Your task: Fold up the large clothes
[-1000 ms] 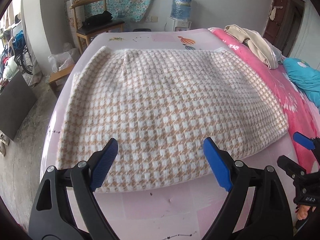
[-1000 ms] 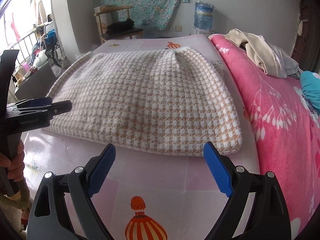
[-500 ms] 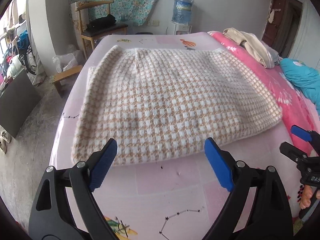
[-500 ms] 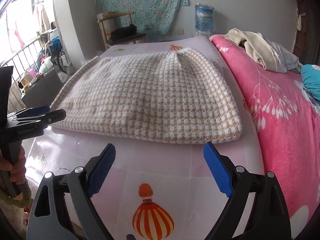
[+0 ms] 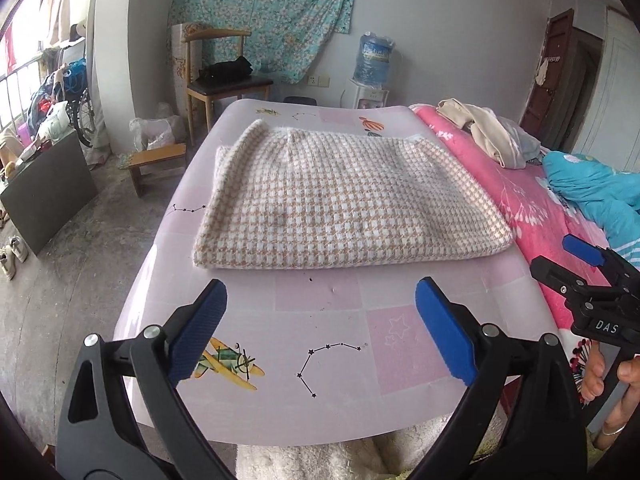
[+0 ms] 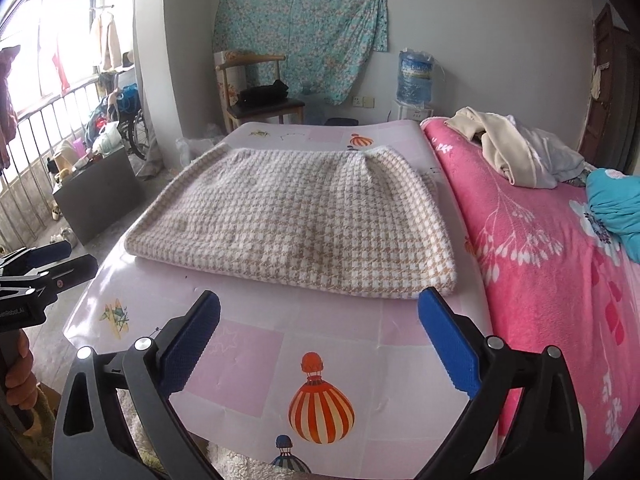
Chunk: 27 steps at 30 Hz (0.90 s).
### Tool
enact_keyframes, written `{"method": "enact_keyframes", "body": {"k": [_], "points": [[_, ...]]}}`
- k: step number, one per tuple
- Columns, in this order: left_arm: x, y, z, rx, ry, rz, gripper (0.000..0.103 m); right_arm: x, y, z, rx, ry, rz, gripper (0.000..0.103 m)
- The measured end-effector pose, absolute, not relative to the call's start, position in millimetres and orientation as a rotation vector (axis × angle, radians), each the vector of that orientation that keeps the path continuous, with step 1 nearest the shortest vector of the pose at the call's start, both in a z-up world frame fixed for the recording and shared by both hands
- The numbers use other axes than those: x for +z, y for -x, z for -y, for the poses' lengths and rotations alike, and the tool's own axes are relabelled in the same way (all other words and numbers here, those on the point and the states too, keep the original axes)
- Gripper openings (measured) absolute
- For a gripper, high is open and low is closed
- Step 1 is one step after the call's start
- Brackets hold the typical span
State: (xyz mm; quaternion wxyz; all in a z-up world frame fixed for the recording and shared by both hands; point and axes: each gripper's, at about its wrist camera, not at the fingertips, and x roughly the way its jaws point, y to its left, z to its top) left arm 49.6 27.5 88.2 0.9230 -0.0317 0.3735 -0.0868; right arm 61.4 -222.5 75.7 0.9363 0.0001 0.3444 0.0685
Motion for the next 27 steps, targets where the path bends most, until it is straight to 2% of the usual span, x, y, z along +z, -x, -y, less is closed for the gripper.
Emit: {"method": "enact_keyframes", "body": {"k": [4,11,19,27], "points": [[110,-51,-31,-0.215,0.150,-0.776,0.093,94,-47,235,0.184,-0.045,-0.698,0.097],[138,-54,-10,-0.171,0.063,-0.728,0.095,121,-21,260,0.000,-0.022,-0.624,0.097],[125,-66,32,-0.120,-0.039,-0.725,0.095,131,-28,273,-0.128,0.068,-0.610,0.097],[112,-74,61,-0.138,-0.138,-0.693,0.095,115,-53,281,-0.111,-0.053,-0.633,0.097]]}}
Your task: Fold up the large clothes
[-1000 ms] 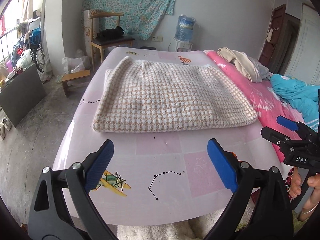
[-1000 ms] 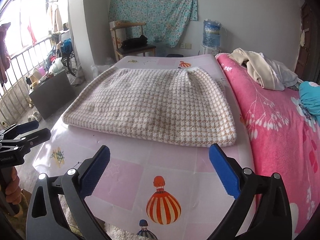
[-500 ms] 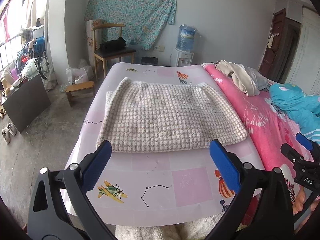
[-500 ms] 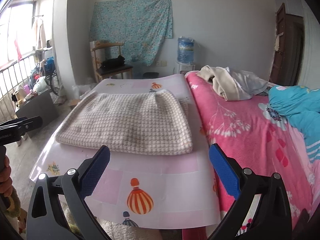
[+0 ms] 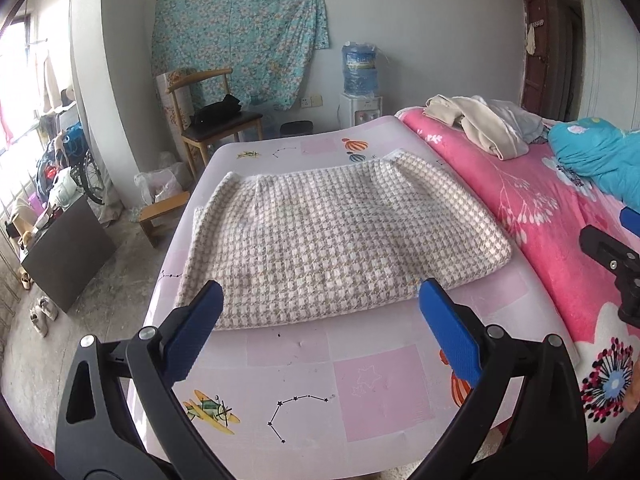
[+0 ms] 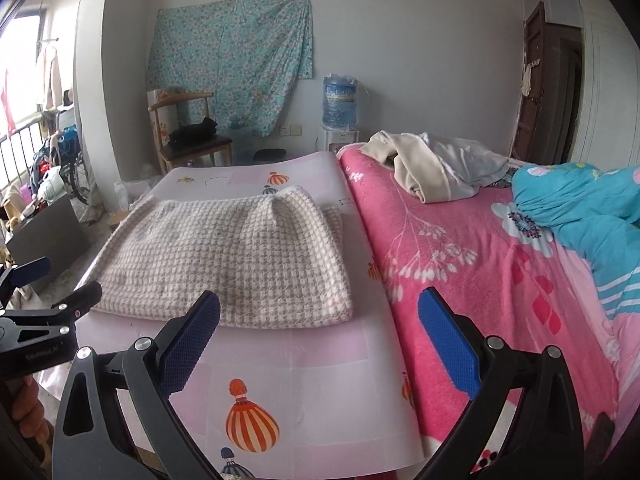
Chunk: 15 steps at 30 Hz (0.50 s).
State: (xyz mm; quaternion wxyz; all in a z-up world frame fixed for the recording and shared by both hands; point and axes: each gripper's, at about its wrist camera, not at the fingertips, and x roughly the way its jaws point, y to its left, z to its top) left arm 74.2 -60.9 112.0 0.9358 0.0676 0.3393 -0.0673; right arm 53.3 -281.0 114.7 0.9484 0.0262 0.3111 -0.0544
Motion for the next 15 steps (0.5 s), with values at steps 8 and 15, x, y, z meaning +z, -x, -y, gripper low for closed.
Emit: {"method": "enact_keyframes", "body": {"k": [8,15], "points": [[85,-99,44,0.004,-0.123,-0.753,0.095,73,-93,263,-0.075,-0.086,-0.752,0.097],[65,-122,30,0.071,-0.104,-0.837,0.095,56,-126,249,-0.014,-0.131,-0.846,0.097]]}}
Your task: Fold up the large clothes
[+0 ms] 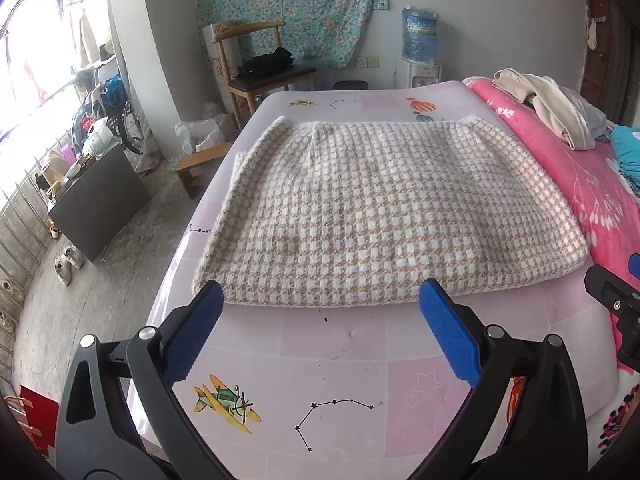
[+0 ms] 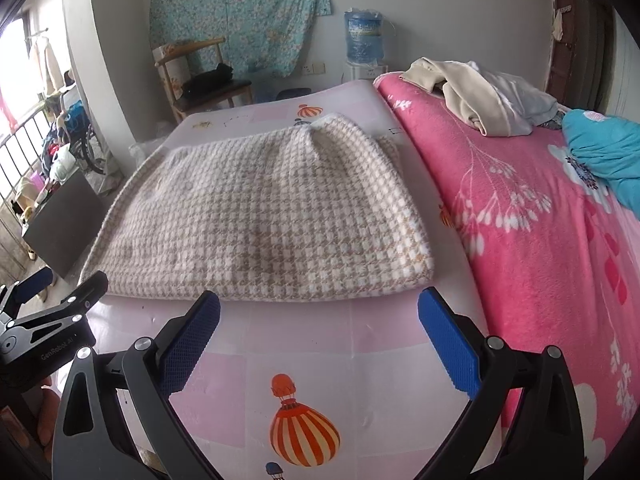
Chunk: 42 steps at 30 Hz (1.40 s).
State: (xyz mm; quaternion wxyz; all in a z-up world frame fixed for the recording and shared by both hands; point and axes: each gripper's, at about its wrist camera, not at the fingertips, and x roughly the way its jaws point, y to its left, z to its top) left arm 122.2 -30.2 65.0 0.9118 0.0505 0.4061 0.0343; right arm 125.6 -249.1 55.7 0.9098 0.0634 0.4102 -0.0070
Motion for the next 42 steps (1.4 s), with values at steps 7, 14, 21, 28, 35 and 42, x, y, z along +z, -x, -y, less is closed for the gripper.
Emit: {"method": "enact_keyframes", "body": {"k": [7,14,21,28,35,42], "points": [[57,-134,22,0.083,-0.062,-0.896,0.095,53,-129,241,-0.056,-0.067,-0.828,0.097],[52,-130,22,0.073,-0.034,-0.927,0.095,56,-122,245,-0.079,-0.046,-0.807,0.097],[47,-129,20,0.076,-0.021,-0.946,0.095,53,-127,233,-0.033,-0.021,-0.814,0.097],[38,-135,16,0.080,-0.023,-0.962,0.095,39,-133,222,0.013,-0.041,-0.876,0.097],[33,-137,15,0.069,-0.019,-0.973,0.095,29,-135,214,0.024,-0.023,-0.914,0.097],[33,-135,15,0.060,-0.023,-0.969,0.095,29,-136,213,0.020,-0.019,-0.913,0.097]]}}
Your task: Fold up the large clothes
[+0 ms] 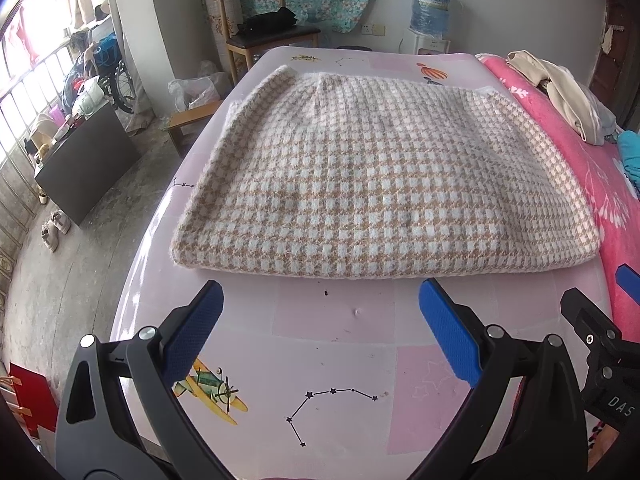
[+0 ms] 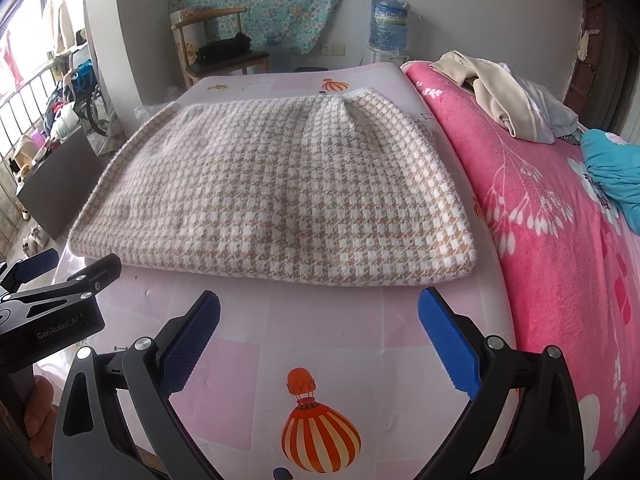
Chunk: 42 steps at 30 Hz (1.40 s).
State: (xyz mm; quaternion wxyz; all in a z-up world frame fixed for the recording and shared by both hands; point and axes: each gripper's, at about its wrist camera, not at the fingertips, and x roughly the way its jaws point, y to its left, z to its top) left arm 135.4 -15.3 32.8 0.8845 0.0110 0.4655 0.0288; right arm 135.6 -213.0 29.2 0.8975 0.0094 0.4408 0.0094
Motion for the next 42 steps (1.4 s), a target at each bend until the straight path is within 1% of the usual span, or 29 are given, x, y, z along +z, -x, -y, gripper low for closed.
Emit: {"method": "enact_keyframes", "body": {"k": [42], "points": [[39,-126,30,0.023,-0.059,-0.941,0.095,38,-129,219,0.008,-0.027,-0.903,0.097]]}}
